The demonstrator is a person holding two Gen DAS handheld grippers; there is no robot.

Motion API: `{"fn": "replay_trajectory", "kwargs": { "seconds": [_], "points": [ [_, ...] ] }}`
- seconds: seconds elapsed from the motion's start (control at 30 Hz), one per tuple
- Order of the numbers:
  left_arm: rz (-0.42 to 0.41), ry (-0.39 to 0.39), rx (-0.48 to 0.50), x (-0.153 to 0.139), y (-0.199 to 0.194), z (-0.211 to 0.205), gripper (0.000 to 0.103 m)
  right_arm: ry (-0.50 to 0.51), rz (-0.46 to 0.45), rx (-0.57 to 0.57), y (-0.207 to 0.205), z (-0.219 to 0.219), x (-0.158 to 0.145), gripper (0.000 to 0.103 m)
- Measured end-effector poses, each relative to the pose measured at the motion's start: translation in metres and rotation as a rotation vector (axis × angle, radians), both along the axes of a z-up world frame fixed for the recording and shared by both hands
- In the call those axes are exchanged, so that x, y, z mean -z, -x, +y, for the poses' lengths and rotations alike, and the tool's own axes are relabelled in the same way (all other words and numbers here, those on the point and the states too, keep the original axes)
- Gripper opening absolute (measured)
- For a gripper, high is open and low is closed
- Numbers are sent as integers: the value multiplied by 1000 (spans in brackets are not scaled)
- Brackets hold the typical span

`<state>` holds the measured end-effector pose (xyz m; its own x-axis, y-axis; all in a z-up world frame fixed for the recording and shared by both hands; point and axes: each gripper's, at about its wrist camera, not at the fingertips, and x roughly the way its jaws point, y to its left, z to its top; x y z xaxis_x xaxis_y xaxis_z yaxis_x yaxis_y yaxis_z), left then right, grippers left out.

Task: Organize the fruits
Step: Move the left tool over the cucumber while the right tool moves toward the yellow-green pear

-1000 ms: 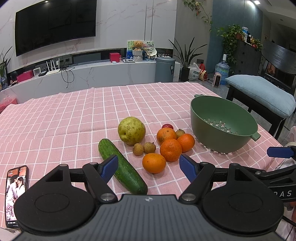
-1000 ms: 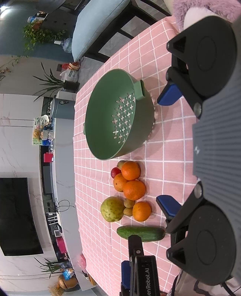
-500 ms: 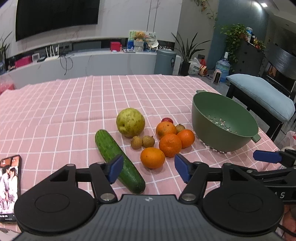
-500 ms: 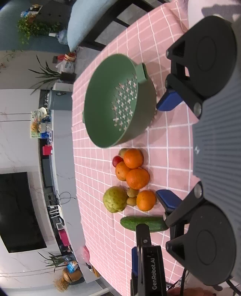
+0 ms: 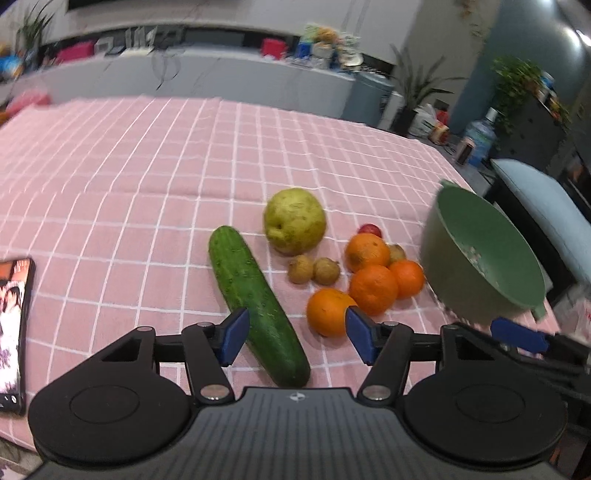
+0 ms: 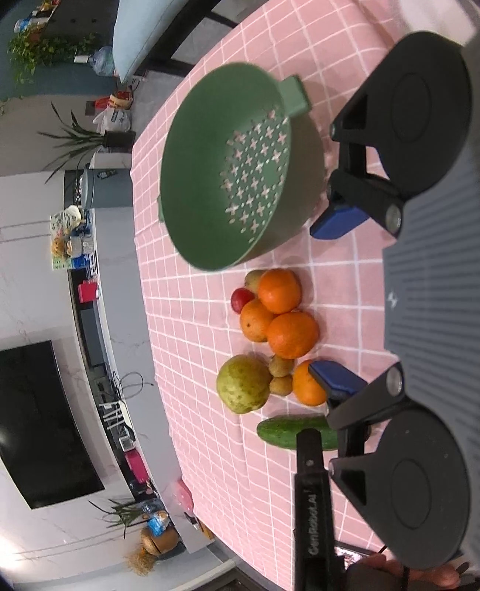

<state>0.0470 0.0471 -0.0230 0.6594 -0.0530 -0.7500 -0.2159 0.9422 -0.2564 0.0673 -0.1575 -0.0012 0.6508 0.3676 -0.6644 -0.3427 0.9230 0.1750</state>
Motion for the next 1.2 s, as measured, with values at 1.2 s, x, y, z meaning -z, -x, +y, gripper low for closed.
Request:
{"fn": "replay_trajectory", "kwargs": {
  "seconds": [1.2],
  "points": [
    [203,78,-148,19,-59,57,45,100,-13,-268,-103,86,5,69]
  ]
}}
